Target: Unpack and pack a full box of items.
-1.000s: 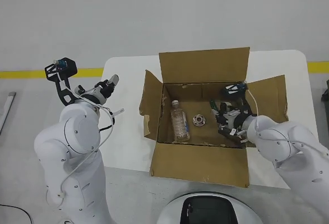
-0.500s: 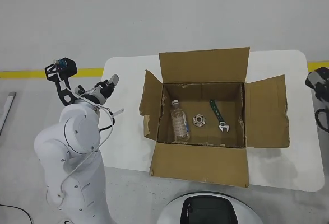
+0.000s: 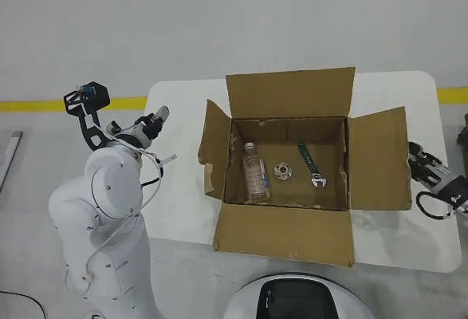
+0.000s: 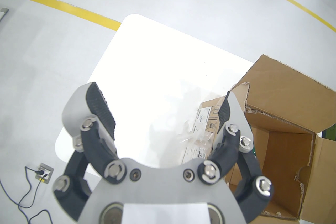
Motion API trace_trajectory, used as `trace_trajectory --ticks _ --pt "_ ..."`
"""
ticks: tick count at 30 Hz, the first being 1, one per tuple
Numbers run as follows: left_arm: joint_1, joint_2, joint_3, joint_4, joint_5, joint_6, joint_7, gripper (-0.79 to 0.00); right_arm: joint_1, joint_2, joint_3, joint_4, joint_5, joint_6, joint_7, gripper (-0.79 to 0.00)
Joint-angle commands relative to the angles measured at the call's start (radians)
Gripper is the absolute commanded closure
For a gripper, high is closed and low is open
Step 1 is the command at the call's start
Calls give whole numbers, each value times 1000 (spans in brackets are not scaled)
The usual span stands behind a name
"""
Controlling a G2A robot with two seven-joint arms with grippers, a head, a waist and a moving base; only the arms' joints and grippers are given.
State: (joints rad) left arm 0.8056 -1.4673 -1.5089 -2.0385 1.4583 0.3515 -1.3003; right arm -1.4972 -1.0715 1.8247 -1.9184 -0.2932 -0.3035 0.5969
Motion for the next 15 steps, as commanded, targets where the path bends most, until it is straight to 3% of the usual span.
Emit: trace_trajectory --ticks 1,6,11,15 --pt "0 0 0 0 0 0 0 -785 32 0 -55 -22 9 -10 22 0" --pt "0 0 0 0 0 0 0 -785 103 2 -159 -88 -27 -40 94 0" --pt "0 0 0 0 0 0 0 -785 195 9 -281 -89 -150 -3 260 0" --pt "30 1 -4 8 -19 -12 35 -785 245 11 -346 -102 -258 34 305 0"
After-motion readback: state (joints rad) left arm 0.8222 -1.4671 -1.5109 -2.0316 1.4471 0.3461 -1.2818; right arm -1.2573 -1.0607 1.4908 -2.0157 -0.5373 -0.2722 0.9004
